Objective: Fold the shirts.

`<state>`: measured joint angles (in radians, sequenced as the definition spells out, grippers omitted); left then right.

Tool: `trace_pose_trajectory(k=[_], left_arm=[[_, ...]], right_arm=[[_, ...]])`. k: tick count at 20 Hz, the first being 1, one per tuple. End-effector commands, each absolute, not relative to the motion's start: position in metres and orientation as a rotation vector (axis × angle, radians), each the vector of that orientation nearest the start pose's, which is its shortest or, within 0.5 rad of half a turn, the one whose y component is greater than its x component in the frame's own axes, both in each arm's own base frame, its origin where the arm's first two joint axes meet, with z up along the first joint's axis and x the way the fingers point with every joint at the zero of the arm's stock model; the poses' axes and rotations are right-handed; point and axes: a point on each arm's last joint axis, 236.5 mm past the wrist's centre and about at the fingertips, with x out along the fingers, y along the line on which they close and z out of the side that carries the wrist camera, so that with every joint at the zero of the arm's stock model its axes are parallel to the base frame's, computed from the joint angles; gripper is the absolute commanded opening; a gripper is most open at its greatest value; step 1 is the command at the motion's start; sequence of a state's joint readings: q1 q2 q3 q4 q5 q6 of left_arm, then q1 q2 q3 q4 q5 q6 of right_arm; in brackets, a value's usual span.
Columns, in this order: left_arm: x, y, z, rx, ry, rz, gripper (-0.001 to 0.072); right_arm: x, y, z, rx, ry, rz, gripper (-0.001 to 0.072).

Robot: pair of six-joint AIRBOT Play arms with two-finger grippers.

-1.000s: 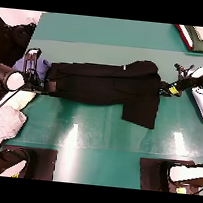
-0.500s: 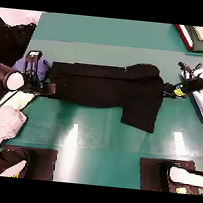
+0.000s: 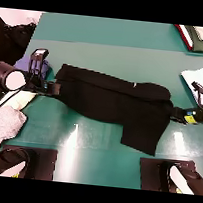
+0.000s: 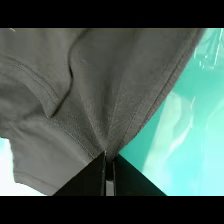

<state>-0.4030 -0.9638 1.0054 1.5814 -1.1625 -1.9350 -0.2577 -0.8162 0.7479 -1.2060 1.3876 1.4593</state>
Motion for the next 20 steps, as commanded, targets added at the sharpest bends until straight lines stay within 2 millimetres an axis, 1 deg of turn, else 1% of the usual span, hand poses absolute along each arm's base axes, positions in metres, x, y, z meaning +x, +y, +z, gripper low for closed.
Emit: trace_pose_trajectory(k=[1,2,4,6,8,11,13,14,15,16,17,18,20], left_arm=[[0.309,-0.161,0.097,-0.068,1.075,-0.246,0.0032],[0.312,-0.169,0.115,-0.071,1.038,-0.272,0.0032],[0.319,-0.183,0.160,-0.066,0.938,-0.335,0.0031],[0.322,-0.190,0.211,-0.068,0.835,-0.381,0.0032],[0.321,-0.189,0.263,-0.068,0.730,-0.415,0.0032],[0.311,-0.183,0.334,-0.069,0.580,-0.455,0.0031],[0.301,-0.177,0.375,-0.076,0.487,-0.473,0.0031],[0.296,-0.173,0.392,-0.081,0.450,-0.478,0.0031],[0.290,-0.168,0.407,-0.087,0.420,-0.475,0.0030],[0.285,-0.163,0.416,-0.089,0.404,-0.473,0.0030],[0.279,-0.158,0.422,-0.088,0.401,-0.466,0.0030],[0.275,-0.153,0.423,-0.082,0.410,-0.454,0.0029],[0.271,-0.138,0.415,-0.056,0.451,-0.404,0.0029]], right_arm=[[0.211,0.025,0.039,0.427,1.292,0.075,0.0020],[0.212,0.026,0.052,0.422,1.243,0.075,0.0020],[0.215,0.025,0.085,0.404,1.125,0.061,0.0019],[0.220,0.024,0.128,0.365,0.984,0.059,0.0019],[0.227,0.021,0.179,0.335,0.820,0.050,0.0019],[0.233,0.018,0.252,0.285,0.609,0.047,0.0020],[0.234,0.017,0.290,0.260,0.523,0.048,0.0020],[0.235,0.017,0.306,0.249,0.491,0.050,0.0020],[0.235,0.017,0.322,0.237,0.460,0.052,0.0020],[0.235,0.017,0.335,0.228,0.435,0.053,0.0019],[0.235,0.017,0.348,0.219,0.410,0.054,0.0020],[0.234,0.018,0.359,0.212,0.388,0.056,0.0020],[0.232,0.018,0.379,0.198,0.347,0.058,0.0020]])
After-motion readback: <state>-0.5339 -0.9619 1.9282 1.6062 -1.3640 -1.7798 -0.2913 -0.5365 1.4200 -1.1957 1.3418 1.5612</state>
